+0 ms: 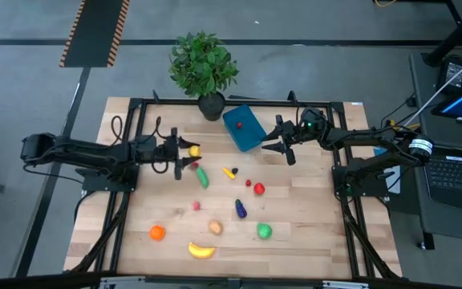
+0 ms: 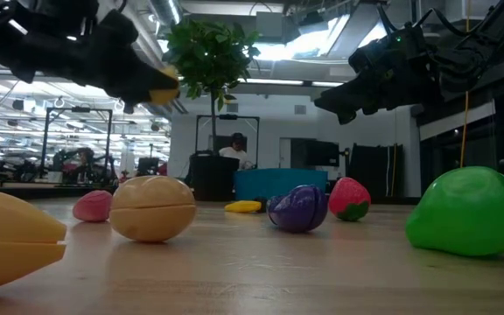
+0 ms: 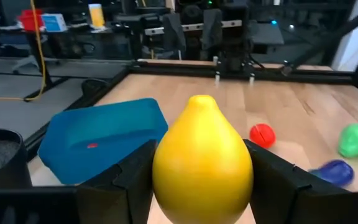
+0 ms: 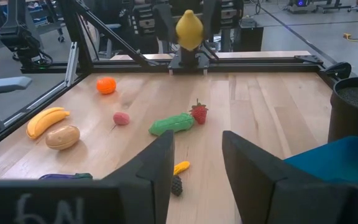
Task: Pick and placing Produce into tupperware
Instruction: Put the lemon into the blue bin
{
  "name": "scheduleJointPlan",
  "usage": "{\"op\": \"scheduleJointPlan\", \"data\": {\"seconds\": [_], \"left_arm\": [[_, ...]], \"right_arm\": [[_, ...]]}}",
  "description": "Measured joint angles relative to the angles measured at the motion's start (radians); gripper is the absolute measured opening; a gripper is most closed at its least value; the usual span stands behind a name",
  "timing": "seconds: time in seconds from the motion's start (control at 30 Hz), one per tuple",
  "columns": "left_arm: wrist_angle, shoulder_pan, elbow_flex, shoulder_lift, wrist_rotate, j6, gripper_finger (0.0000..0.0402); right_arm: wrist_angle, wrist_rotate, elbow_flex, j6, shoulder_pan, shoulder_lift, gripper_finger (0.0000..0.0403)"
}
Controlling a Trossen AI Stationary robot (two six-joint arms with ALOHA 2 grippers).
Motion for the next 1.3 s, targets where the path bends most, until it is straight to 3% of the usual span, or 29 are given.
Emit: {"op": "scheduleJointPlan", "data": {"seconds": [0.47,1.1,1.3], "left_arm": [[0.417,-0.04,0.005,0.335,-0.174,0.007,0.0195],[0.418,0.046,0.263,0.606,-0.202,-0.022,0.0195],[0.33,0.062,0.364,0.664,-0.201,0.009,0.0195]], "right_arm": [[0.0,0.0,0.0,0.0,0.0,0.0,0.0138],[0.0,0.0,0.0,0.005,0.0,0.0,0.0138],[0.0,0.0,0.0,0.005,0.0,0.0,0.0138]]}}
